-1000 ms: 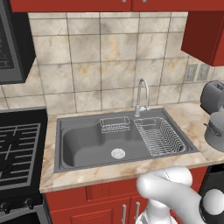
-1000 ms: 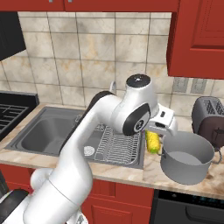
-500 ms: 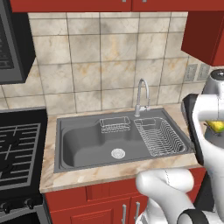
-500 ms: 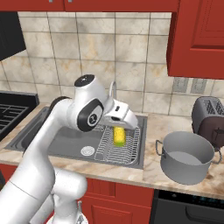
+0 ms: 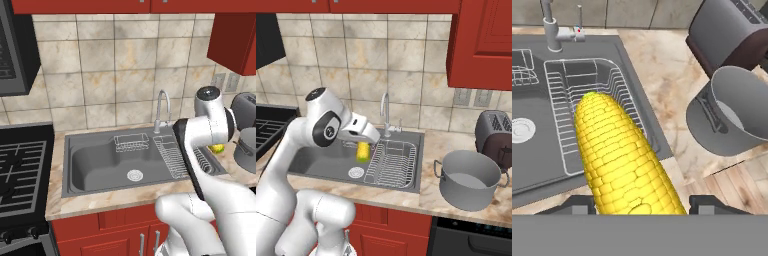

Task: Dump the corn from the pot into the sink. Then turn on the water and wash the corn. Then turn off the water and put the corn back in the pot.

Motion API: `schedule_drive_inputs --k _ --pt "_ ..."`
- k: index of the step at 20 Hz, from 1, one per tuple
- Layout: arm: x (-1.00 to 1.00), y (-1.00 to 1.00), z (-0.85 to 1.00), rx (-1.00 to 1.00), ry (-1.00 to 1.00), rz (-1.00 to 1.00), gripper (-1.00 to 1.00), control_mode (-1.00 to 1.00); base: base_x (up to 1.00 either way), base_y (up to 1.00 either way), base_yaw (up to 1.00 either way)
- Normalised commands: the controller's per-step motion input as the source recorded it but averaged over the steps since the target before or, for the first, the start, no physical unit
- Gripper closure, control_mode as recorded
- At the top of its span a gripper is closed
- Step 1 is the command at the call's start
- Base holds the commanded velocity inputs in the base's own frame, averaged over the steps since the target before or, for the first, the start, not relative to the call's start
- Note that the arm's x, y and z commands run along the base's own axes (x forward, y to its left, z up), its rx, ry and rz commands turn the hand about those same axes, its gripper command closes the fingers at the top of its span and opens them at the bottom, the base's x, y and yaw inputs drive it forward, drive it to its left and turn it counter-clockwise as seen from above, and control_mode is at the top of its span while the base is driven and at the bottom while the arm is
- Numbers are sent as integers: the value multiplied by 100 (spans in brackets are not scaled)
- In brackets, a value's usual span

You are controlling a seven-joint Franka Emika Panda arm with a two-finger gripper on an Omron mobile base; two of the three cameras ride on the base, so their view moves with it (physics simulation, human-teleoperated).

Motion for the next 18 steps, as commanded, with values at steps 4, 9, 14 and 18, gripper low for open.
schedule_drive_inputs --k 4,9,14,18 --pt "25 91 -39 0 3 2 100 -100 0 0 0" --pt "34 58 -28 0 7 20 100 -100 0 0 0" --pt "45 17 -28 3 15 30 100 -100 0 0 0" --pt "34 4 -14 0 22 27 100 -100 0 0 0"
